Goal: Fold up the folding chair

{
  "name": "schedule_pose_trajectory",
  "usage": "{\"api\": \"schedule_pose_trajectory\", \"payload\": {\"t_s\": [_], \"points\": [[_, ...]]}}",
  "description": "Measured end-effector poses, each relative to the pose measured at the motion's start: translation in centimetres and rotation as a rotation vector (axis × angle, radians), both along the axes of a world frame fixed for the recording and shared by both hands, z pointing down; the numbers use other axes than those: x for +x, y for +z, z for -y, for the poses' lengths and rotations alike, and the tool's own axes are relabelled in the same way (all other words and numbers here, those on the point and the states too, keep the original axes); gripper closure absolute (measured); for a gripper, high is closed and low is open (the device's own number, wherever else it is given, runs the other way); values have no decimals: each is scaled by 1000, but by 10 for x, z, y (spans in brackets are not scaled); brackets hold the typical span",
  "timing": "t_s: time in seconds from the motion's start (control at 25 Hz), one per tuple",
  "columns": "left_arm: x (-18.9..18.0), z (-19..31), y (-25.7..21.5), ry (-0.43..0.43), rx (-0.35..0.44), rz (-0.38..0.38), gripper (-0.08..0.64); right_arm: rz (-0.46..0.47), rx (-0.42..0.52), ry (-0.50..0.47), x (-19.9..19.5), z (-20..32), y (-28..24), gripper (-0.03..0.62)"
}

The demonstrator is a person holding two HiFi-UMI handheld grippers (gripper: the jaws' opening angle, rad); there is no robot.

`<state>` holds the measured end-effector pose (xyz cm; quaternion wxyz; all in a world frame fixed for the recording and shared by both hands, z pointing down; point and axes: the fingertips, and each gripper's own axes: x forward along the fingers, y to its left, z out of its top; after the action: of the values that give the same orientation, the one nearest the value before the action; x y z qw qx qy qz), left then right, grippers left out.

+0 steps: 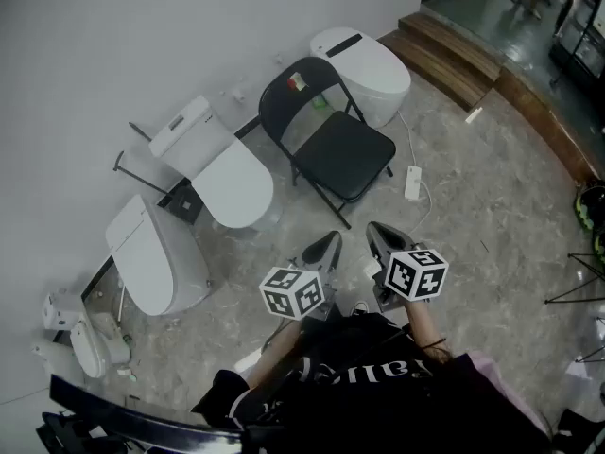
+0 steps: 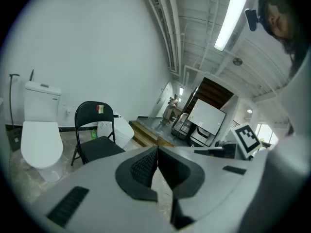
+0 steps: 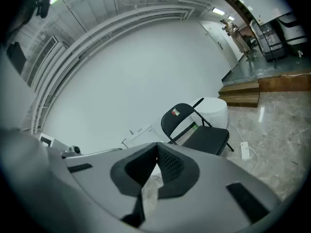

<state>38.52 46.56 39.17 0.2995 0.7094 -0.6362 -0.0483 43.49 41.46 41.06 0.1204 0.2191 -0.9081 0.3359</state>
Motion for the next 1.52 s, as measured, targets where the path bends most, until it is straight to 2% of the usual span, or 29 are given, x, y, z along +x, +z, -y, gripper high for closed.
{"api": "schedule_pose_trajectory", "payload": {"t_s": [0.24,0.44,0.6,0.8,1.0,1.12,1.28,1.52], "points": [[-19,26,3,-16,-3,4,555,9,-15,7,-10,30,6,580],[-56,54,10,-31,4,9,555,3,-23,24,-31,57,16,580],[-95,87,14,-18,17,6,555,0,-10,42,-63,88,18,580],[-149,134,9,60,23,-6,555,-1,8,69,-122,132,12,580],[-208,179,2,152,54,-16,557,34,-29,115,-190,174,14,580],[-234,203,1,203,84,-36,556,32,-40,145,-215,190,19,580],[-265,227,18,197,44,-78,556,-18,-46,175,-228,202,31,580],[-309,264,43,147,-32,-73,555,-72,-104,228,-218,216,52,580]]}}
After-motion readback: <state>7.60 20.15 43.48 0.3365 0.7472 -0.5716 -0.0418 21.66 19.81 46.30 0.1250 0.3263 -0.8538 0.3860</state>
